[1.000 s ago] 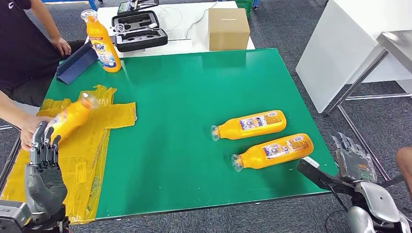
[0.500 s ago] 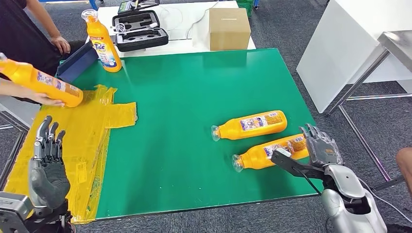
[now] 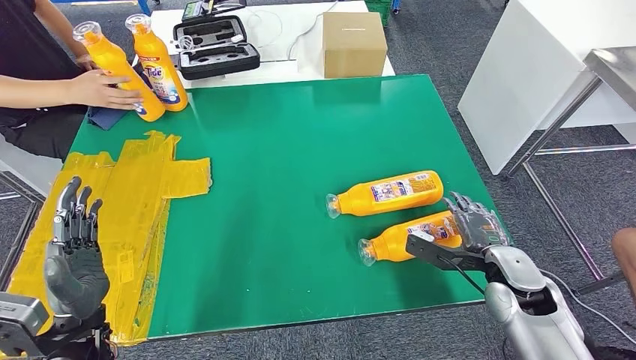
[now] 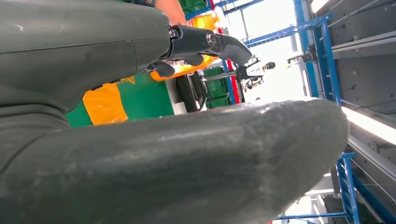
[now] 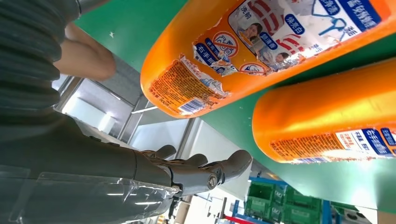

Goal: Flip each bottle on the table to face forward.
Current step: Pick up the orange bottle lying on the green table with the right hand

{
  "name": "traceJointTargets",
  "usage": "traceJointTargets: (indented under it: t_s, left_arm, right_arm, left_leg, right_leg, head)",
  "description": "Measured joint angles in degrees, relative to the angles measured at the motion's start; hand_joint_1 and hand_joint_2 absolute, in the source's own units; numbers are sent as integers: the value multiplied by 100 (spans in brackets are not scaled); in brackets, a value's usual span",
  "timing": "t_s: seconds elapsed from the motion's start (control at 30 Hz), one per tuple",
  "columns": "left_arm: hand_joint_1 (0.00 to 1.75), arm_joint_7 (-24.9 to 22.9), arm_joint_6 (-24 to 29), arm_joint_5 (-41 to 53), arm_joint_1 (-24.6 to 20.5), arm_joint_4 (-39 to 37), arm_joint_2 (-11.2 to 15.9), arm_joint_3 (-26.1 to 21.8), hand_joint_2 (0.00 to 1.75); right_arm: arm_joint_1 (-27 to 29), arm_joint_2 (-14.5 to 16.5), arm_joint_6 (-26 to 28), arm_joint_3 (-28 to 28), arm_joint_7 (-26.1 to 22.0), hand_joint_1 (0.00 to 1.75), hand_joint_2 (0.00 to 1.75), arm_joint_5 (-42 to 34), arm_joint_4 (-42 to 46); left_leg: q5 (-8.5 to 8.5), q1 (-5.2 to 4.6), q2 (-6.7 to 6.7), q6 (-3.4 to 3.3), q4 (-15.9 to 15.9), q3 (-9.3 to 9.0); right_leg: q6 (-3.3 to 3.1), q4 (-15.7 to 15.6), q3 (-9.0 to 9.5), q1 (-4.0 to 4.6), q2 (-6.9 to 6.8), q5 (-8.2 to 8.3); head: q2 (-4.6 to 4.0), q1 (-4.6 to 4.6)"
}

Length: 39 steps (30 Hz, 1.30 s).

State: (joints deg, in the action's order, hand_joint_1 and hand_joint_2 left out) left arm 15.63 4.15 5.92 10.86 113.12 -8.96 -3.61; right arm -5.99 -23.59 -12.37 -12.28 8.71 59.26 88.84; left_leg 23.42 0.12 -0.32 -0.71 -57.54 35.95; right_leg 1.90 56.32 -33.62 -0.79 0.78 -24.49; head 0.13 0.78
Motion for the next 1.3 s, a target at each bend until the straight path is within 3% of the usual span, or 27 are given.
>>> traceJointTargets:
  t_s: [0.4,0.77,0.9,1.07,1.3]
  left_arm:
    - [0,-19,-45,-143,-58,-52,27,-2,0]
    - [0,-58,-62,-215,-271,-173,85,23,0]
    - [0,-89,-63,-276,-354,-244,113,31,0]
    - [0,-263,-131,-382,-553,-300,151,67,0]
    - [0,-299,-131,-397,-659,-327,175,120,0]
  right_arm:
    - [-419,-316,-266,-467,-112,0,175,-57,-463]
    - [-848,-414,-386,-1051,-462,0,175,61,-1534]
    - [-1036,-508,-580,-1282,-633,169,175,-75,-1792]
    - [-1243,-583,-950,-1646,-689,175,175,-154,-1898]
    - [-1343,-647,-1036,-1891,-660,175,175,-264,-1936]
  left_leg:
    - [0,0,0,0,0,0]
    - [0,1,0,0,-1,-12]
    - [1,1,-1,-1,-1,-29]
    - [3,1,3,0,-1,-60]
    - [14,1,6,4,-1,-99]
  right_leg:
    - [0,0,0,0,0,0]
    - [0,-1,6,1,0,0]
    - [0,-3,21,0,-1,-1]
    - [0,-5,46,1,1,-2]
    - [0,-6,44,1,2,-6]
  head:
    - [0,-1]
    - [0,-1]
    - [0,-2]
    - [0,-2]
    - [0,-2]
